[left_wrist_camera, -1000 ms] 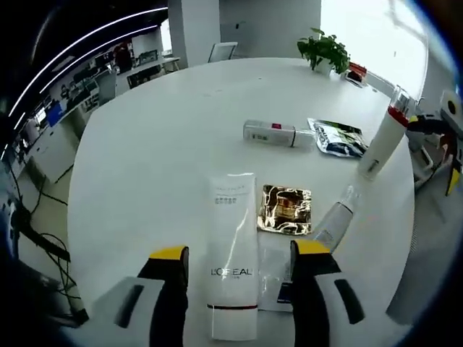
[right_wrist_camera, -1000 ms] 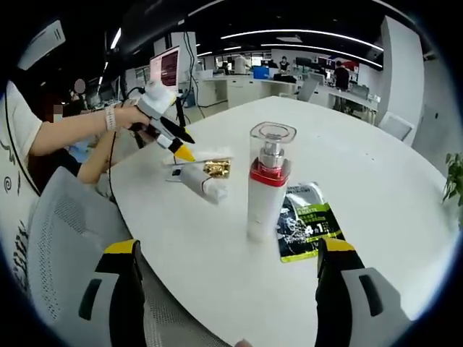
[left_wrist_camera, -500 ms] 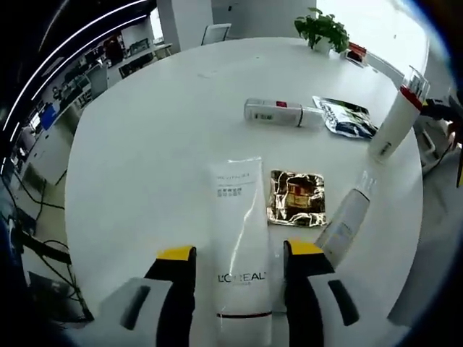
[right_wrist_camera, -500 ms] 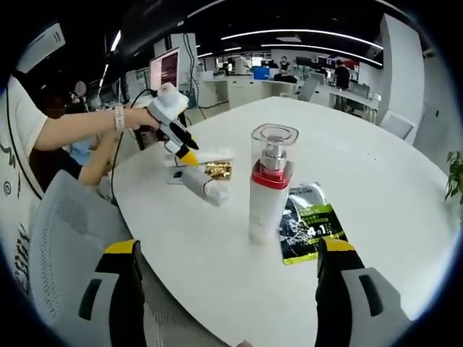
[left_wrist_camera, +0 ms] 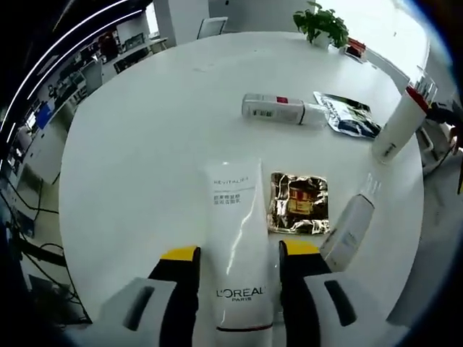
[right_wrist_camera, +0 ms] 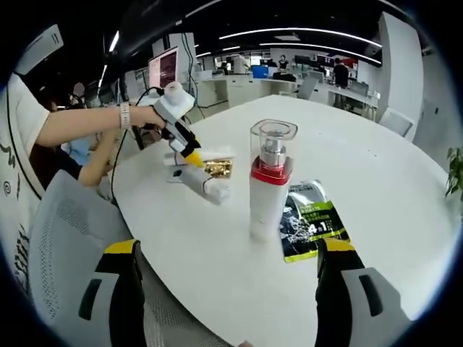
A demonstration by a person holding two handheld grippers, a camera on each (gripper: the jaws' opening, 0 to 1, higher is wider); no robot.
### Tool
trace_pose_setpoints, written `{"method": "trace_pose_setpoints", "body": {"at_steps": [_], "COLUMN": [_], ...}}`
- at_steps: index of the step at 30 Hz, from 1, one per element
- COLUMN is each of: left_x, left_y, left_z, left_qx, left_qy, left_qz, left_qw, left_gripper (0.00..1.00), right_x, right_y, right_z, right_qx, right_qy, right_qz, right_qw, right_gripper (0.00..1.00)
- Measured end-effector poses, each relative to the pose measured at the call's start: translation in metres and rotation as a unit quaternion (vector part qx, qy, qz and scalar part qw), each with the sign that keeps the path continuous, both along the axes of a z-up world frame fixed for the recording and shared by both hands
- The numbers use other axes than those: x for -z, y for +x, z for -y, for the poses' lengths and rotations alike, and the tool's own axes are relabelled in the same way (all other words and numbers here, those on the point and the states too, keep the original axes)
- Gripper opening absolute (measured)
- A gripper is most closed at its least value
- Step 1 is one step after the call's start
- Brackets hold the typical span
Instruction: Arrange the skincare products in the storage area until every visible bottle or jar stands upright without overlapping.
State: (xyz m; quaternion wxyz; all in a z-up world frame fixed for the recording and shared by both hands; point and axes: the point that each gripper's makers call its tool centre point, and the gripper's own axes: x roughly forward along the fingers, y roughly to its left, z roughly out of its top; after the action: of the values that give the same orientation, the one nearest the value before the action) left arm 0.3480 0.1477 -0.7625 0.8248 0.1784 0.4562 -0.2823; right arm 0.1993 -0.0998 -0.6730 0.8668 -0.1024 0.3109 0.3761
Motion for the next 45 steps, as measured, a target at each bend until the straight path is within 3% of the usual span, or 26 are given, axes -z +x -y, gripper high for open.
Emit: {"method": "trace_pose_setpoints", "body": {"at_steps": [10,26,29,30,32,34,40,43,45], "left_x": [0.000,0.002,0.001,-0.001,-0.001,-0.002,-0.002,-0.003,-0.003], "left_y": [0.003,0.002,0.002,0.004,0.001,-0.003,0.005,0.005,0.006], "left_z": [0.005,0.012,0.013,0.015,0.013,0.016,0.013,0.011,0.009], "left_qx": [0.025,0.020,0.033,0.044,0.024,0.030,0.014,0.005,-0.001], "left_qy": [0.002,-0.001,-0.002,-0.012,-0.026,-0.020,-0.017,-0.020,-0.021], "left_qz": [0.003,0.001,0.016,0.037,0.043,0.058,0.068,0.079,0.081], "left_qw": [0.9997,0.9998,0.9993,0.9983,0.9985,0.9977,0.9974,0.9967,0.9965], "left_gripper": [0.39,0.29,0.29,0.28,0.28,0.28,0.26,0.26,0.25], "right_x": [0.004,0.001,-0.001,-0.002,-0.001,-0.001,-0.007,-0.006,-0.005], "right_y": [-0.003,-0.006,-0.007,-0.008,-0.010,-0.009,-0.010,-0.012,-0.011], "right_z": [-0.006,-0.023,-0.026,-0.029,-0.031,-0.032,-0.039,-0.040,-0.038], "right_qx": [-0.007,-0.006,-0.005,-0.006,-0.005,-0.001,0.001,-0.003,0.012], "right_qy": [0.003,0.045,0.051,0.058,0.064,0.067,0.096,0.096,0.102], "right_qz": [-0.007,-0.009,-0.007,-0.007,-0.012,-0.011,-0.013,-0.018,-0.024], "right_qw": [0.9999,0.9990,0.9986,0.9983,0.9979,0.9977,0.9953,0.9953,0.9944], "right_gripper": [1.00,1.00,1.00,1.00,1.00,1.00,0.99,0.89,0.89]}}
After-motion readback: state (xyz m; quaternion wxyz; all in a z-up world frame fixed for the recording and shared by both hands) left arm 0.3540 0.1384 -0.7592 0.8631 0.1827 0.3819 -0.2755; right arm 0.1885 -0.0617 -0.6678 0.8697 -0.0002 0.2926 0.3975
